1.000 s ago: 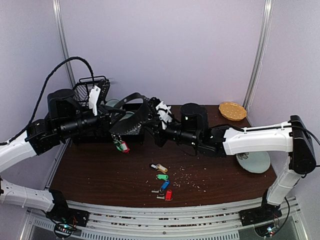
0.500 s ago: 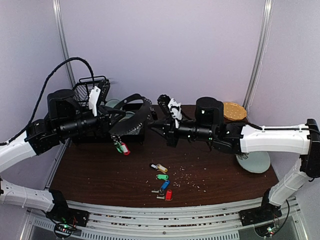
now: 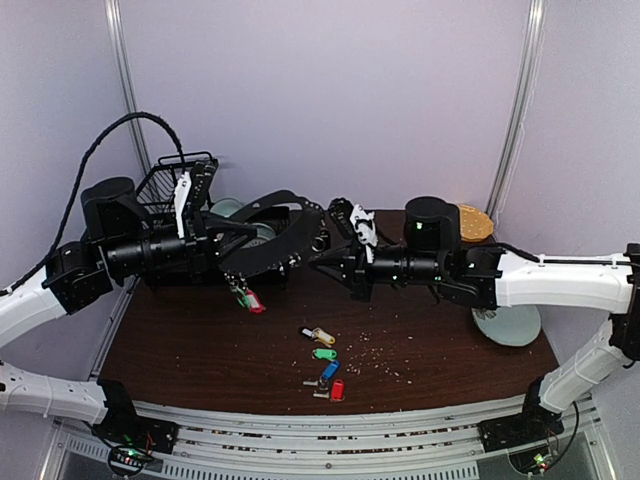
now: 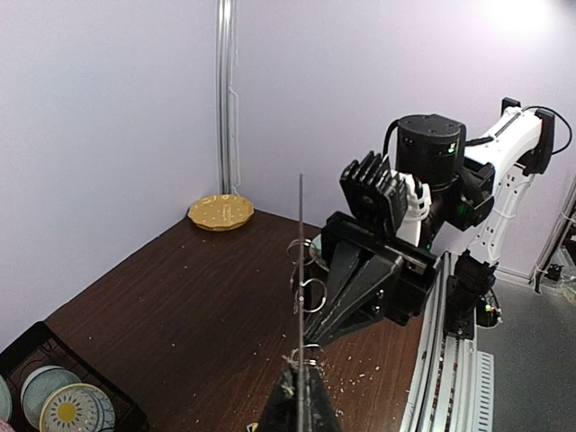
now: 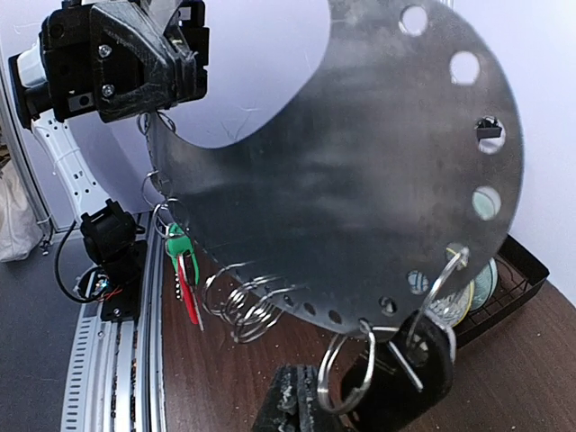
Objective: Put the keys on the keyring
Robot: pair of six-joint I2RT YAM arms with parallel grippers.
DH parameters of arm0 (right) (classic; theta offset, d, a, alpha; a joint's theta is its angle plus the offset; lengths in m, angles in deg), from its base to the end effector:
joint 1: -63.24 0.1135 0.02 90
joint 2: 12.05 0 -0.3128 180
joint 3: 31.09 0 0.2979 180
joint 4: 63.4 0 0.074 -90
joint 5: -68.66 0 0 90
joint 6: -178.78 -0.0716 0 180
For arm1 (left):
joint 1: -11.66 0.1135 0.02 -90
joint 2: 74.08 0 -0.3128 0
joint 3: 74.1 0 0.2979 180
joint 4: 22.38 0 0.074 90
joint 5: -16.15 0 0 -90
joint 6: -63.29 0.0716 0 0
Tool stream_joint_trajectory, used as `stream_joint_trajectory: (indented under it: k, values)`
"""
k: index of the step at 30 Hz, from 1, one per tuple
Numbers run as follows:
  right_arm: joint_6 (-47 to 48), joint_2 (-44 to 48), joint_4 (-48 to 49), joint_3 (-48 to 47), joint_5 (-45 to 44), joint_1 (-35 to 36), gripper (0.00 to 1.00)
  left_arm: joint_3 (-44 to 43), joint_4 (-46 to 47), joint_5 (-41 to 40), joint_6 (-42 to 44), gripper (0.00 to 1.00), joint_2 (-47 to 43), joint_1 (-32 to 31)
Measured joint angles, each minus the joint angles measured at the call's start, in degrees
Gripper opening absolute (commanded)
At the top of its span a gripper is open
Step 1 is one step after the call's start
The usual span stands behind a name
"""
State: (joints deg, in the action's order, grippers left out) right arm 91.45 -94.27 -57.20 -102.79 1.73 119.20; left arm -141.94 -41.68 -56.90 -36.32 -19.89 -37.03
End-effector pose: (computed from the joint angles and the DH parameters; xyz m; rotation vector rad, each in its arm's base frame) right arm 0.2063 0.3555 0.3585 -1.1229 1.3367 1.0262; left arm 0.1614 -0.2153 0.4234 0.8090 1.5723 -1.0013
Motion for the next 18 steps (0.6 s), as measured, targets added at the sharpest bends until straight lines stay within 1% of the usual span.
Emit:
stream_joint_trajectory:
  k: [4,8,15,18]
  values:
    - [0.13,2.34,4.59,3.48,-3.23,2.4,0.09,-0.04,1.44,2.14,0.17,0.0,-0.37,0.0]
    - [0.57,4.57,11.19,6.01,-7.67,5.53,0.13,-0.24,3.1,3.28,0.07,0.0,-0.46,0.0]
    - [2.62,3.96,19.39,7.37,-15.8,8.07,0.15,-0.9,4.74,4.24,-0.37,0.0,-0.44,0.0]
    - [3.43,3.72,21.62,8.22,-18.03,8.11,0.21,-1.53,5.05,4.74,-0.48,0.0,-0.44,0.0]
